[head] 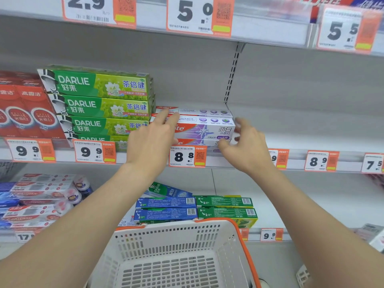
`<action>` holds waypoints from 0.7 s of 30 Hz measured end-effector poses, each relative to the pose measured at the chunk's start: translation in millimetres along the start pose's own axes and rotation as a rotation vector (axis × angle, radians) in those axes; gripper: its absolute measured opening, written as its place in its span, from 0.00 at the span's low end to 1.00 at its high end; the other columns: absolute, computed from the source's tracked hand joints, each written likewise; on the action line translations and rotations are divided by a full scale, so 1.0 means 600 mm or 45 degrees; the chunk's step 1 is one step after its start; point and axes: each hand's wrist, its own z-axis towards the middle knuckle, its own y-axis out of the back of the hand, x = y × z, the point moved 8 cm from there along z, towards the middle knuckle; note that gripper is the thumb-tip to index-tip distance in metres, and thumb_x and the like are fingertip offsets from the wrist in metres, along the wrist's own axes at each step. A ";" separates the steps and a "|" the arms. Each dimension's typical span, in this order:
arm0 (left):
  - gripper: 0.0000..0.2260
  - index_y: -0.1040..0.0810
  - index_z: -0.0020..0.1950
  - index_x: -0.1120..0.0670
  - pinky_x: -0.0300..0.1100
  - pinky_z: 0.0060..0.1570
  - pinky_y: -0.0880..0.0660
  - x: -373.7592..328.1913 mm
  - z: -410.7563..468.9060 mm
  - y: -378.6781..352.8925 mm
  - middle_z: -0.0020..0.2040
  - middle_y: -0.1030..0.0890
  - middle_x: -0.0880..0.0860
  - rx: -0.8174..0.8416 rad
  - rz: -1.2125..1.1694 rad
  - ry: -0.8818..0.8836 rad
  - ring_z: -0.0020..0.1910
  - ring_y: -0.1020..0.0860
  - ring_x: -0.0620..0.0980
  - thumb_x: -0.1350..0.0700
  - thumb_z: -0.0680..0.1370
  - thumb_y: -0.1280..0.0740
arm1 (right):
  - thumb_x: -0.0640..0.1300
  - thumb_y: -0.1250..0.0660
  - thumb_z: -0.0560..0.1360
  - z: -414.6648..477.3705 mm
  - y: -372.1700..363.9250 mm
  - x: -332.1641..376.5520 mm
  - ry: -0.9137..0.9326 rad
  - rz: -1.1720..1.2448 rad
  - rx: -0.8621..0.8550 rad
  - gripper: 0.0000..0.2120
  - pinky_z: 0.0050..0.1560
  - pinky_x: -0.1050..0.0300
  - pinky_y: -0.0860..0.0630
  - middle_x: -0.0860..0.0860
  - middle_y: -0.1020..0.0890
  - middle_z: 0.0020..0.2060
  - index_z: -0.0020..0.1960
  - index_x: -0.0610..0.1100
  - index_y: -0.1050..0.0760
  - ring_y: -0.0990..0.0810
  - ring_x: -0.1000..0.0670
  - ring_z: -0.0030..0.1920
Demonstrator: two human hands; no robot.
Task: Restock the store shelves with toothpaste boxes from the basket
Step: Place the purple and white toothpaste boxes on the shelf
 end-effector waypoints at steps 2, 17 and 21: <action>0.31 0.39 0.81 0.49 0.48 0.34 0.30 -0.003 0.000 -0.004 0.83 0.39 0.51 -0.011 0.004 -0.028 0.51 0.16 0.64 0.45 0.82 0.31 | 0.51 0.29 0.70 0.006 0.001 0.017 0.013 0.125 0.047 0.44 0.65 0.49 0.25 0.47 0.22 0.68 0.82 0.51 0.43 0.23 0.44 0.66; 0.30 0.41 0.81 0.48 0.52 0.39 0.23 0.008 0.006 -0.009 0.82 0.37 0.50 0.034 -0.004 -0.025 0.56 0.17 0.63 0.44 0.83 0.33 | 0.45 0.26 0.74 0.015 -0.007 0.019 0.031 0.214 0.126 0.43 0.55 0.58 0.27 0.59 0.17 0.52 0.82 0.50 0.44 0.19 0.52 0.54; 0.29 0.40 0.80 0.50 0.54 0.40 0.21 0.005 0.006 -0.005 0.81 0.36 0.52 0.030 0.003 -0.046 0.55 0.17 0.64 0.46 0.83 0.32 | 0.49 0.22 0.71 0.018 -0.005 -0.003 0.014 0.147 0.090 0.34 0.63 0.49 0.21 0.56 0.13 0.51 0.74 0.49 0.31 0.15 0.53 0.53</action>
